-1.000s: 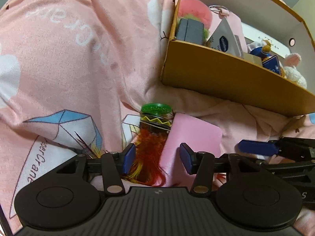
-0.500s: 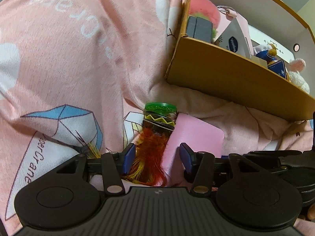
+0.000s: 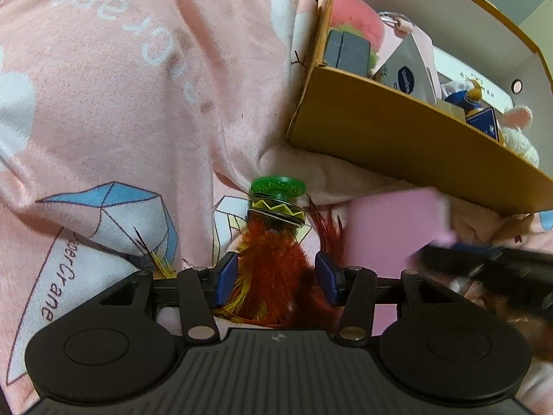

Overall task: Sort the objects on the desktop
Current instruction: 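Grasp the feathered jar with the left tool while the right tool grasps the pink card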

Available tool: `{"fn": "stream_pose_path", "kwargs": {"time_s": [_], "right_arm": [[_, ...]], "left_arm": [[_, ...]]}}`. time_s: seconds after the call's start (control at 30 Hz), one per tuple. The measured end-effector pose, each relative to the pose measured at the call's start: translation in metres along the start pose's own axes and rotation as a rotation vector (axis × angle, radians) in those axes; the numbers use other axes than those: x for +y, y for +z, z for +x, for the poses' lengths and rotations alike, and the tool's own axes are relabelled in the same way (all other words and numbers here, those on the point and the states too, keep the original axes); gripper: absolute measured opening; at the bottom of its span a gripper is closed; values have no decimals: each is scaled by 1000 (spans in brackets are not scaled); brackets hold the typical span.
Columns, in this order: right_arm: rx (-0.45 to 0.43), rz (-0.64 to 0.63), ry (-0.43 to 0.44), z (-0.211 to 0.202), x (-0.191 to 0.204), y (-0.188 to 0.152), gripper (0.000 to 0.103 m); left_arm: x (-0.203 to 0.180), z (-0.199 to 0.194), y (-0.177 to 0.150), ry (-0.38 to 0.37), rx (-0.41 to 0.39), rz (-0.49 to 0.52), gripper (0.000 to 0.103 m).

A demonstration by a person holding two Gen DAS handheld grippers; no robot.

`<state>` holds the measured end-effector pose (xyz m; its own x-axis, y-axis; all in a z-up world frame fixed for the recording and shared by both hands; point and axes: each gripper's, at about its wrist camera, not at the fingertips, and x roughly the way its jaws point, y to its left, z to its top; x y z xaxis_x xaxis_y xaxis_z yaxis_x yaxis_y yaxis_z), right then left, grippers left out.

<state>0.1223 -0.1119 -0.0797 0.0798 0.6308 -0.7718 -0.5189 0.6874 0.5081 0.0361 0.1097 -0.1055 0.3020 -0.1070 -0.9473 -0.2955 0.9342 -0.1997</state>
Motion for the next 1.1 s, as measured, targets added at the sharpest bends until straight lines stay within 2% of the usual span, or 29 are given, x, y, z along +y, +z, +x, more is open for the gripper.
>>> {"fn": "stream_pose_path", "kwargs": {"time_s": [0.07, 0.17, 0.3, 0.37, 0.43, 0.5, 0.57, 0.77, 0.87, 1.1], "right_arm": [[-44, -28, -71, -12, 2, 2, 21], [-46, -82, -148, -10, 5, 2, 21], [-27, -141, -184, -4, 7, -6, 22], [-13, -157, -205, 1, 7, -6, 29], [18, -139, -202, 5, 1, -7, 33], [45, -119, -184, 13, -2, -11, 33], [57, -114, -176, 14, -1, -15, 33], [26, -118, -187, 4, 3, -16, 28], [3, -133, -189, -4, 6, -14, 23], [-19, -146, -183, -18, 9, -12, 22]], "left_arm": [[-2, 2, 0, 15, 11, 13, 58], [-7, 6, -1, 41, 28, 36, 58], [-10, 16, -1, 62, 48, 54, 58], [-12, 18, -2, 73, 48, 67, 57], [-14, 20, -2, 83, 46, 77, 55], [-14, 20, -2, 86, 41, 80, 50], [-13, 18, -3, 85, 33, 76, 39], [-12, 7, -5, 64, -19, 67, 18], [-11, -1, -5, 40, -52, 65, 14], [-4, -26, -19, 11, -107, 69, 12]]}}
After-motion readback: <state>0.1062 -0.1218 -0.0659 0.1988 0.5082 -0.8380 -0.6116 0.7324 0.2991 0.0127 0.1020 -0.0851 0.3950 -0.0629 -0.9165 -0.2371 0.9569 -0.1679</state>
